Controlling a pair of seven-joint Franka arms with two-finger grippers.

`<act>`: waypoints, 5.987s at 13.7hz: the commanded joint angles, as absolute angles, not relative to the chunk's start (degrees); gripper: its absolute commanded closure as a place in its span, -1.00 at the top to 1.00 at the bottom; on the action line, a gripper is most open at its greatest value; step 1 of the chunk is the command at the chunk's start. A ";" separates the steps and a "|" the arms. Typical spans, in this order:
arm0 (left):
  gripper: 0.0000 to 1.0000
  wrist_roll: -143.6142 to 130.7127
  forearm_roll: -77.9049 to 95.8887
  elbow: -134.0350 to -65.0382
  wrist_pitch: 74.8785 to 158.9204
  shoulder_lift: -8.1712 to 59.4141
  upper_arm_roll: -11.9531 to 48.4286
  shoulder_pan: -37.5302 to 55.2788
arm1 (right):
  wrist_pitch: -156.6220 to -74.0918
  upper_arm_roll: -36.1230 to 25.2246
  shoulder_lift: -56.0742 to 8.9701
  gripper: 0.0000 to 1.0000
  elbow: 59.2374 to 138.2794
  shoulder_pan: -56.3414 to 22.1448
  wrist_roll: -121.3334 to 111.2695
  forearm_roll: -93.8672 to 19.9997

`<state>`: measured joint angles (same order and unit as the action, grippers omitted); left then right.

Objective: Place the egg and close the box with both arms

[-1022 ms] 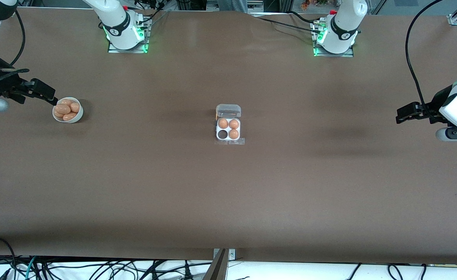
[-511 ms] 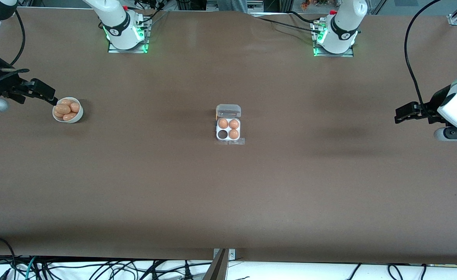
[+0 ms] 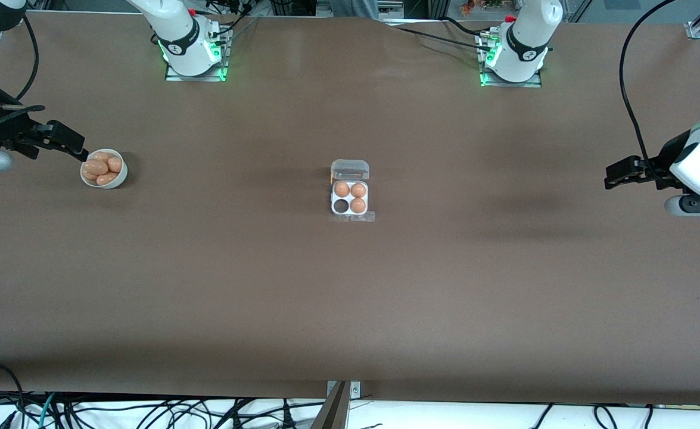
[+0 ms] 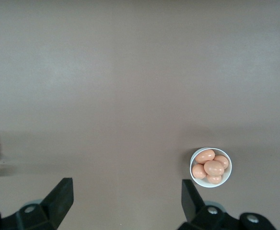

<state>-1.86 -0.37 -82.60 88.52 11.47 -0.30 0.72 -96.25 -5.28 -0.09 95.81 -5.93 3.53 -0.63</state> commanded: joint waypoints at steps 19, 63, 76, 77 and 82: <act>1.00 -2.11 -1.32 -81.91 87.28 11.07 -0.18 0.88 | -115.38 -8.26 -4.13 1.00 117.75 2.19 -13.51 -1.41; 1.00 -1.67 -1.32 -81.83 87.28 11.07 -0.35 0.18 | -127.09 -22.32 -14.85 -0.17 130.87 7.03 -68.55 -21.18; 1.00 -1.58 -1.32 -81.83 87.28 11.07 -0.35 0.18 | -127.09 -21.18 -15.47 -0.32 130.08 6.68 -67.68 -21.18; 1.00 -1.58 -1.32 -81.83 87.28 11.07 -0.35 0.18 | -127.09 -21.18 -15.47 -0.34 129.90 6.51 -67.76 -21.18; 1.00 -1.58 -1.32 -81.83 87.28 11.07 -0.35 0.18 | -124.37 -21.18 -15.64 -0.37 127.79 6.50 -67.76 -21.18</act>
